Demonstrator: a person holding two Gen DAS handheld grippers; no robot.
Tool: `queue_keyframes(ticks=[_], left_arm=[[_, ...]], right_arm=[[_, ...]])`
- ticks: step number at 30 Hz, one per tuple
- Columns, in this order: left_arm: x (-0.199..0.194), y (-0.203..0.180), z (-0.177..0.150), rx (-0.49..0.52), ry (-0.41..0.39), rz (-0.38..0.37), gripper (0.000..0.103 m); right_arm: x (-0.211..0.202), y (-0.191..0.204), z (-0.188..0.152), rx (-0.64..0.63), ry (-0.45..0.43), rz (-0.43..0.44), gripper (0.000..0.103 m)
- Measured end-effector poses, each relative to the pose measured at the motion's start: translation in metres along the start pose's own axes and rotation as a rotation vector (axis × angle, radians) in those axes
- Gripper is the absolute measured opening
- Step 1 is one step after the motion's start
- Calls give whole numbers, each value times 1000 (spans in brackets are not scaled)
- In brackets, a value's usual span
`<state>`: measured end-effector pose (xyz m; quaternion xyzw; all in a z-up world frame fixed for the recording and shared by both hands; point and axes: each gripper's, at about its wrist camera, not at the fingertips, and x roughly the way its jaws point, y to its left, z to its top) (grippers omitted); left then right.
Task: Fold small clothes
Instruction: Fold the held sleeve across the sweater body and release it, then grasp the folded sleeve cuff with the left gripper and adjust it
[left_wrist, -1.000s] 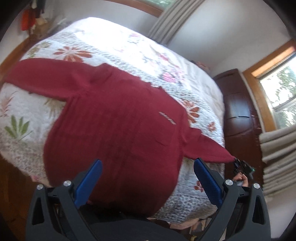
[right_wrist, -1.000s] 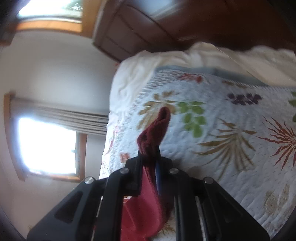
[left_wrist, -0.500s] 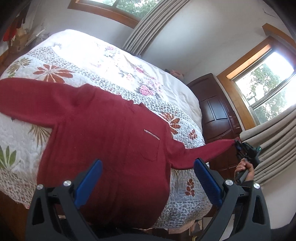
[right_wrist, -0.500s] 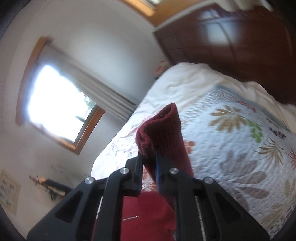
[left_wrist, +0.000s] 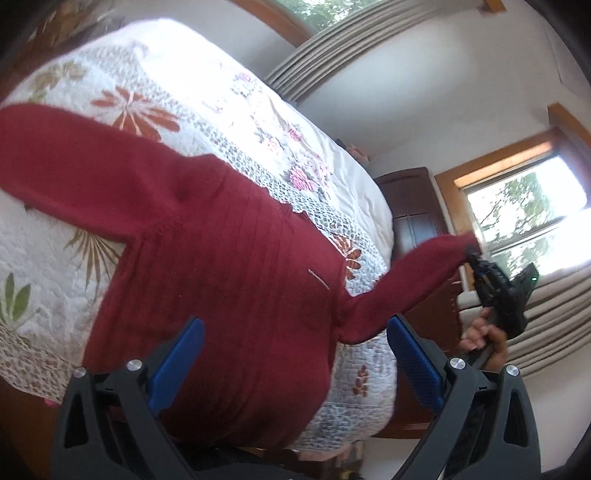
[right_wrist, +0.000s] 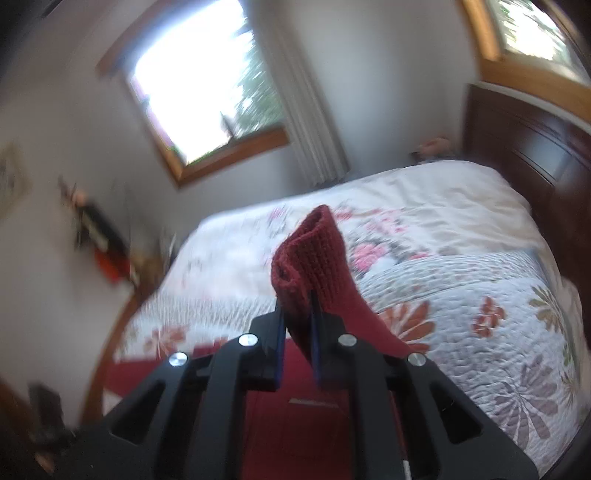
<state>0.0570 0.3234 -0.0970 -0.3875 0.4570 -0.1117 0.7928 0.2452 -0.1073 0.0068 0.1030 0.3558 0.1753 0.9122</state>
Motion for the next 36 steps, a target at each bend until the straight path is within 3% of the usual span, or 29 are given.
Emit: queue_keyframes(ticks=[7, 10, 14, 16, 17, 19, 21, 26, 30, 33, 36], left_arm=[[3, 37, 23, -105, -7, -143, 99], [11, 45, 34, -129, 9, -165, 99], [33, 50, 52, -123, 51, -206, 99], [47, 51, 61, -140, 85, -243, 99], [58, 51, 66, -151, 103, -258, 99], [75, 52, 74, -160, 130, -288, 99], [101, 54, 80, -187, 177, -317, 99], [159, 69, 80, -251, 300, -267, 99], [193, 72, 79, -244, 373, -205, 99], [213, 72, 80, -235, 406, -152, 99], [237, 71, 82, -237, 439, -99, 99]], right_arm=[[105, 105, -84, -282, 214, -53, 11], [151, 137, -130, -382, 318, -80, 10], [195, 158, -180, -456, 427, -99, 11], [200, 166, -196, -486, 456, -108, 20], [196, 169, -199, -489, 457, -101, 22], [182, 170, -200, -445, 458, -59, 45], [162, 163, -201, -384, 460, -20, 51], [104, 128, -216, -246, 443, -57, 52], [59, 91, -243, -69, 443, -120, 52], [37, 74, -258, 76, 432, -125, 52], [28, 75, -263, 123, 412, -132, 54]])
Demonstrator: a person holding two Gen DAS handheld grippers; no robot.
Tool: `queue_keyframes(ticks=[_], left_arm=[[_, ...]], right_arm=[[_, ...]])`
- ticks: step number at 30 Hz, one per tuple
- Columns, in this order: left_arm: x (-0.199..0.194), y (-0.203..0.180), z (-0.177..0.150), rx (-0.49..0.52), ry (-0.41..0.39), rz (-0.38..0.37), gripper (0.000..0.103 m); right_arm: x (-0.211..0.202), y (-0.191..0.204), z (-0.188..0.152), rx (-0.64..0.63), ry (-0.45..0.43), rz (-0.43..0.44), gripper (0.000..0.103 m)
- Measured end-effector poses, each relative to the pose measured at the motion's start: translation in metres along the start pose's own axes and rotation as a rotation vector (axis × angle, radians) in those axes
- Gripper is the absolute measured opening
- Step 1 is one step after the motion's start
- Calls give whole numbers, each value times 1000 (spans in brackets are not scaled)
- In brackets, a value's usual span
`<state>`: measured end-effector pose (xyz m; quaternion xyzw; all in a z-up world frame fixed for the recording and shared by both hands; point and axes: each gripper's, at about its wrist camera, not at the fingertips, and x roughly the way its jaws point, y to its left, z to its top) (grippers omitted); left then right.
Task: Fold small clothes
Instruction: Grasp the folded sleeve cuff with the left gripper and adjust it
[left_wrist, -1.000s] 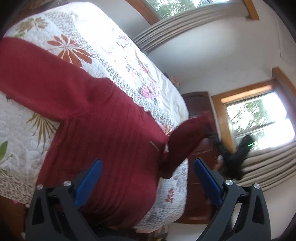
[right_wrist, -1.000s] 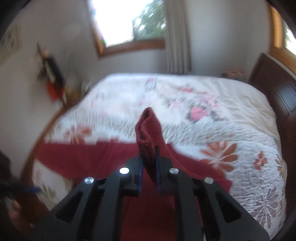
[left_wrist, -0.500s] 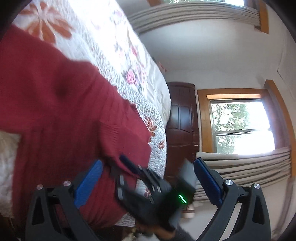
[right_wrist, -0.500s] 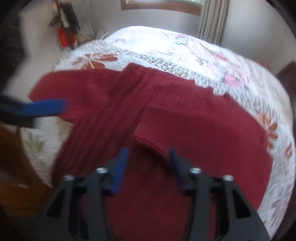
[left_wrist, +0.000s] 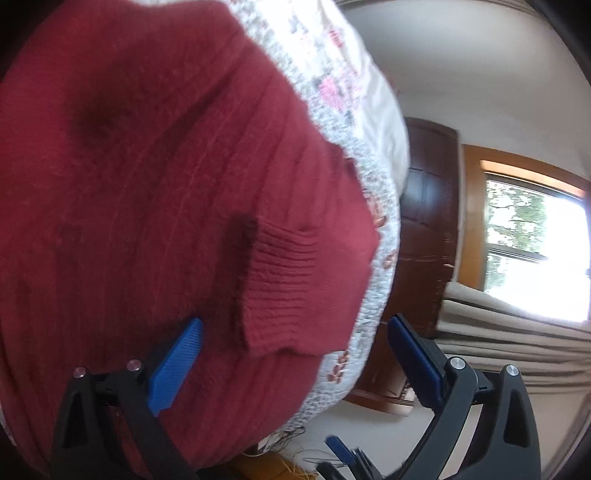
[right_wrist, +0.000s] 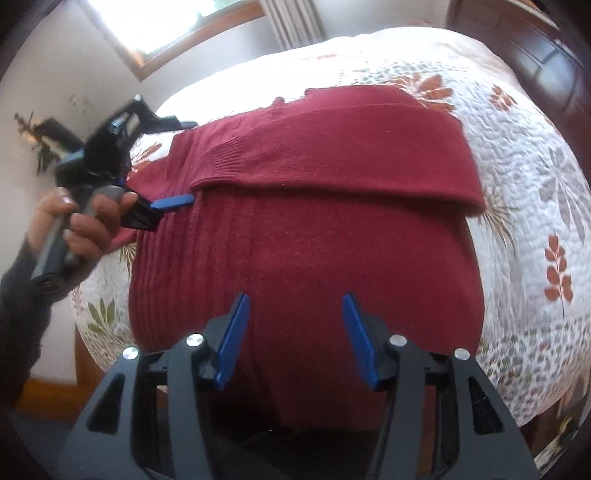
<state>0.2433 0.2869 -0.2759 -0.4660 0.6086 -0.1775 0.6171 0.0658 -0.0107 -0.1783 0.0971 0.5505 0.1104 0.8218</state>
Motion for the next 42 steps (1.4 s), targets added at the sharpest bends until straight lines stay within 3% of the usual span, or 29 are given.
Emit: queue_keyframes(ticks=[7, 10, 12, 13, 15, 16, 19, 25, 31, 33, 36, 42], left_arm=[[12, -12, 7, 33, 26, 36, 97], [13, -22, 5, 66, 42, 47, 77], [19, -22, 7, 59, 69, 57, 51], [22, -20, 8, 55, 77, 79, 44], [23, -18, 11, 47, 76, 115, 12], [21, -18, 13, 57, 60, 148, 8], [12, -28, 12, 108, 41, 154, 6], [-9, -98, 7, 312, 37, 146, 6], [-80, -134, 10, 457, -62, 130, 6], [-101, -125, 14, 465, -90, 142, 6], [-115, -91, 31, 386, -97, 160, 6], [-84, -16, 41, 228, -64, 179, 6]], right_arm=[[-7, 13, 9, 12, -31, 53, 58], [-7, 20, 5, -3, -28, 74, 58], [-7, 21, 4, -7, -21, 81, 58], [-7, 21, 3, -8, -18, 83, 58], [-8, 21, 0, -9, -15, 87, 58], [-9, 19, -1, -8, -14, 88, 58], [-8, 13, -3, 5, -13, 86, 58], [-6, 4, -3, 29, -15, 90, 58], [-7, -1, -5, 41, -17, 88, 59], [-5, -4, -6, 51, -13, 89, 59], [-2, -6, -8, 62, 0, 93, 59], [1, -3, -4, 43, 12, 89, 59]])
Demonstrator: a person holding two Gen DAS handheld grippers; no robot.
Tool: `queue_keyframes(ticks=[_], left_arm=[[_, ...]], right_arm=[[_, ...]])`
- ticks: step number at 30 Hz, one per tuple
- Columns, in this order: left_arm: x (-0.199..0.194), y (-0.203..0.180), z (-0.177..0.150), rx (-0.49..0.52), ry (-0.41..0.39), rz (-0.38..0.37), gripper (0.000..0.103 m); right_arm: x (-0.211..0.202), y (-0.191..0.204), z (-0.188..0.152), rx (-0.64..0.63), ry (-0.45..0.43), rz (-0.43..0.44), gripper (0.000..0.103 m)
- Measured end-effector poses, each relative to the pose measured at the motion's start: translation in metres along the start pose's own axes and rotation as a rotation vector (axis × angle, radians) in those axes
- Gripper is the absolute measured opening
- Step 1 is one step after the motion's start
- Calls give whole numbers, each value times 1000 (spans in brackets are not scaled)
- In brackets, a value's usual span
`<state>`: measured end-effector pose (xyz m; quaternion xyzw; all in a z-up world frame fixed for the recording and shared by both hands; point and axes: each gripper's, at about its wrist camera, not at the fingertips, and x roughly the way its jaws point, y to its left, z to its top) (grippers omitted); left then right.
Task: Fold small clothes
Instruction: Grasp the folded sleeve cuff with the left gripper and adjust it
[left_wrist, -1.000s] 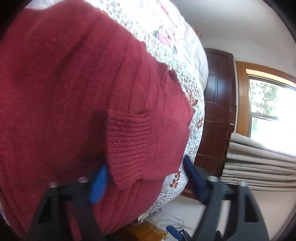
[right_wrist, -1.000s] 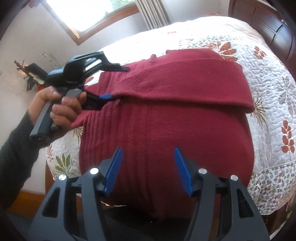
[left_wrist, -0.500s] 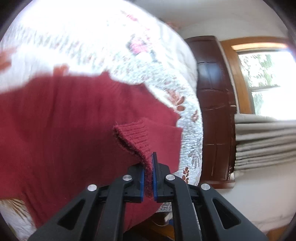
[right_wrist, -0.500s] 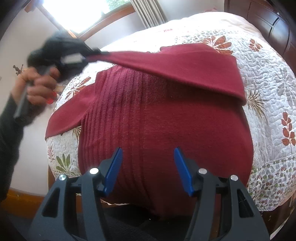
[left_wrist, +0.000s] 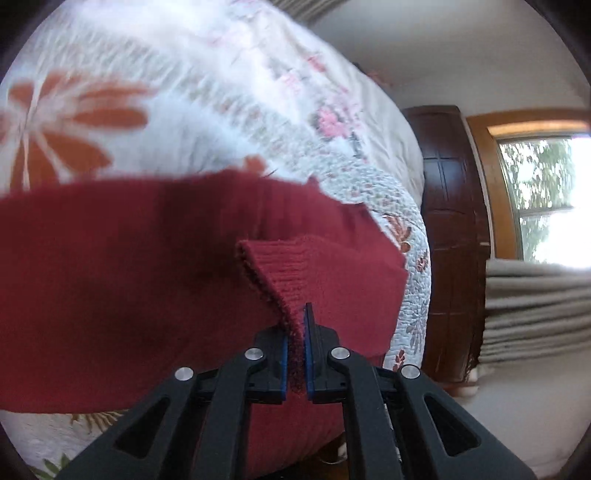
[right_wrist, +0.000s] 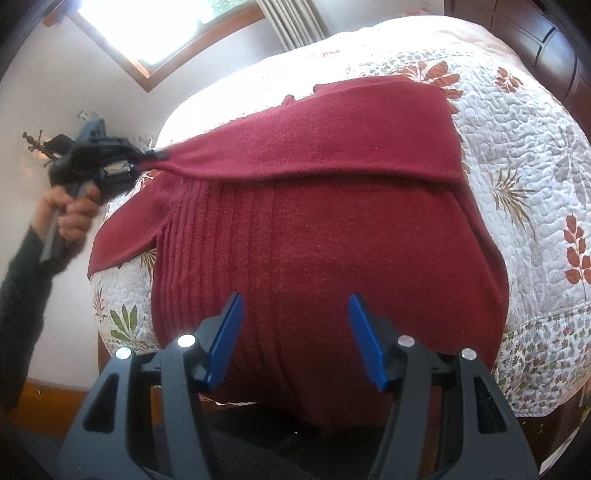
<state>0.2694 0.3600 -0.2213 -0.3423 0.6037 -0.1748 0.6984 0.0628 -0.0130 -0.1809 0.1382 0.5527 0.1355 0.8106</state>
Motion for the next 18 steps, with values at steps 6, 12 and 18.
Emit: queue_keyframes(ticks=[6, 12, 18], left_arm=[[6, 17, 1, -38, -9, -25, 6], [14, 33, -4, -59, 7, -15, 7], [-2, 51, -10, -95, -73, 160, 26]], right_arm=[[-3, -1, 2, 3, -6, -7, 59], [-1, -1, 2, 2, 5, -10, 59], [-4, -2, 4, -4, -3, -16, 59]])
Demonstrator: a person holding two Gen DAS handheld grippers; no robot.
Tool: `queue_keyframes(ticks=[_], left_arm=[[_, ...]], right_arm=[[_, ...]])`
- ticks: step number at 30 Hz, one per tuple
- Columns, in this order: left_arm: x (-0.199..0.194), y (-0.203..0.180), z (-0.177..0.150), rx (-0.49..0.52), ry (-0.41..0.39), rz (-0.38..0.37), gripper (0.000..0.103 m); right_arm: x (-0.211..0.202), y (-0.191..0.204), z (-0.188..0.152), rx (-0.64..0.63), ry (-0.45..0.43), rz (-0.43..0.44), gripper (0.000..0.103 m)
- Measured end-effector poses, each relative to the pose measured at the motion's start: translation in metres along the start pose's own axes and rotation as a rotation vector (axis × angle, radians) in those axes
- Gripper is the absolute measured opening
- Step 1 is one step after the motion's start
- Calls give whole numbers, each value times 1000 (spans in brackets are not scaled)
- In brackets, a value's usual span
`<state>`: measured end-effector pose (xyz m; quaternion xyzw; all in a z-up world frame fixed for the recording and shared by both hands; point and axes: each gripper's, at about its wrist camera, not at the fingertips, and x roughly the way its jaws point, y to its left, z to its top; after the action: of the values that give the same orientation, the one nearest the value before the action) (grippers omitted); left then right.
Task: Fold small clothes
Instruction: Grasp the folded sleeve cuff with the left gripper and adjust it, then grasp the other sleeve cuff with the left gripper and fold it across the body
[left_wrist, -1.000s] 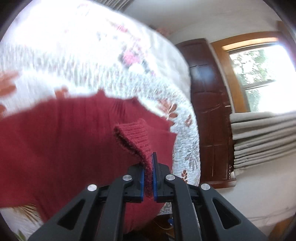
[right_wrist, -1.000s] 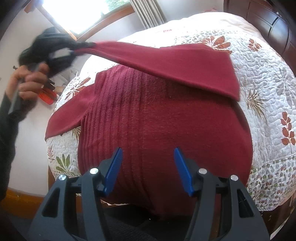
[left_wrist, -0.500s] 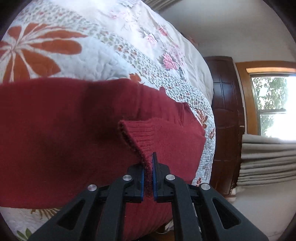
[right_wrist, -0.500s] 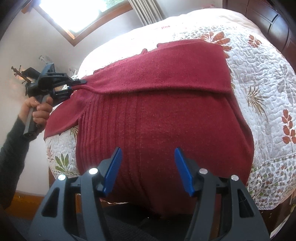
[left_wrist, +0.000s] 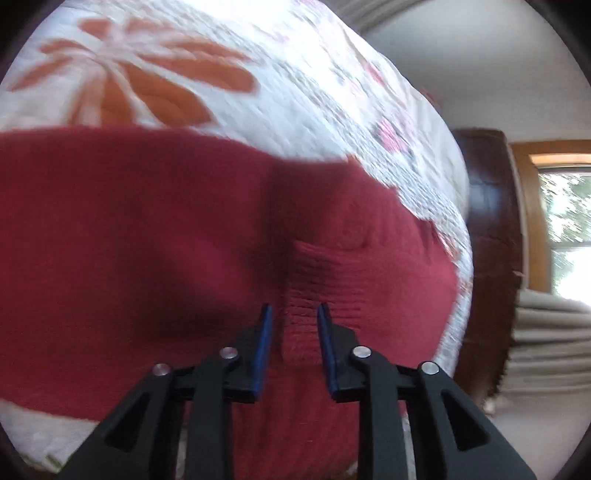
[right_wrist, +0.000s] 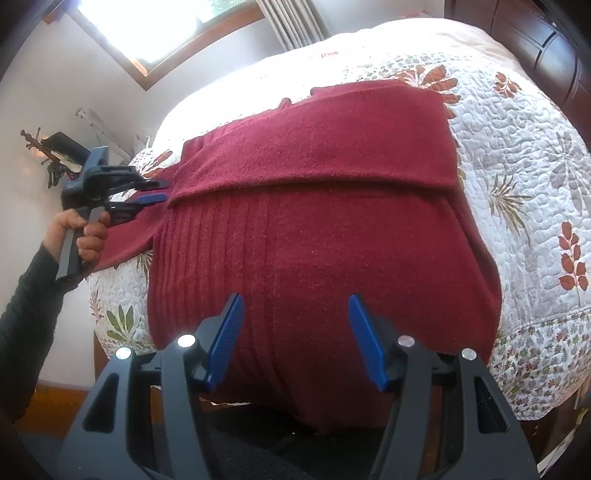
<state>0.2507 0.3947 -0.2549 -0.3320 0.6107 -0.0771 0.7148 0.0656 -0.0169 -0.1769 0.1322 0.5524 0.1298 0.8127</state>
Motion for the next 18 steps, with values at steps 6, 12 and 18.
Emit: queue_keyframes(ticks=[6, 12, 18], left_arm=[[-2, -31, -17, 80, -33, -103, 54], [32, -9, -16, -25, 2, -130, 52], [-25, 16, -31, -77, -123, -164, 70]], right_arm=[[4, 4, 1, -4, 18, 16, 60], [-6, 16, 3, -64, -1, 14, 63], [-12, 15, 6, -64, -21, 32, 64]])
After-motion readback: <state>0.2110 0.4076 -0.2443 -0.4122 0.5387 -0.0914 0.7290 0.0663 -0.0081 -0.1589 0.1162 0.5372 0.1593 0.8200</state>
